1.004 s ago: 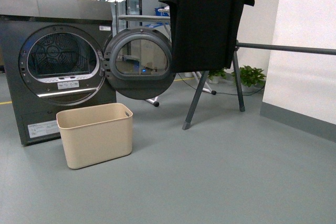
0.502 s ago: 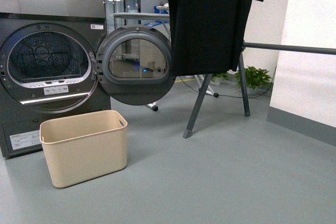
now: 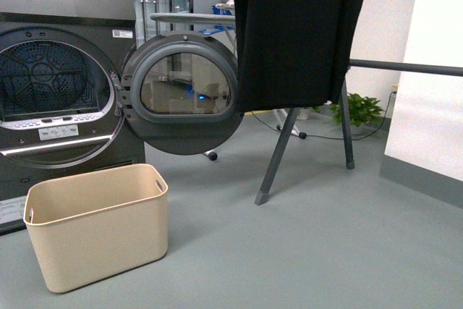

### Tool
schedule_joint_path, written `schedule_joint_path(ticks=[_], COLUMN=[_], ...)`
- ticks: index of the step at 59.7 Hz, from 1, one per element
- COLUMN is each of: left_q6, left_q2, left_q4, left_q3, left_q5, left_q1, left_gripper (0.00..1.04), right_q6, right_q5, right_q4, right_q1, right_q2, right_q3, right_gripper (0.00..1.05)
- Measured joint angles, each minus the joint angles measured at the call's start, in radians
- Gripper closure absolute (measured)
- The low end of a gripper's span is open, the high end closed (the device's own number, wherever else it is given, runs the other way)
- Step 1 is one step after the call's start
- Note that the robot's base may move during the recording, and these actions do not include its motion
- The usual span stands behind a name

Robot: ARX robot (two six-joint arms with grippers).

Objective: Move hamper under clothes hanger

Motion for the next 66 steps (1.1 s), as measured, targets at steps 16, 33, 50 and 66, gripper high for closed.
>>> schedule_joint_path(ticks=[16, 33, 50, 66], left_q6=[0.0, 0.0, 0.0, 0.0], left_q2=[0.0, -0.001, 0.0, 0.0], left_q4=[-0.001, -0.001, -0.001, -0.001], left_q3=[0.0, 0.0, 0.0, 0.0], left_q5=[0.001, 0.002, 0.0, 0.001], left_q1=[0.0, 0.0, 0.0, 0.0], left_gripper=[0.07, 0.07, 0.07, 0.07], right_q6=[0.0, 0.0, 0.0, 0.0], right_q5=[-0.001, 0.0, 0.0, -0.001], right_q4=[0.0, 0.0, 0.0, -0.001], right_q1=[0.001, 0.001, 0.001, 0.001], right_q2=[0.0, 0.0, 0.0, 0.0], right_q3=[0.0, 0.0, 0.0, 0.0], right_gripper=[0.08, 0.08, 0.08, 0.08])
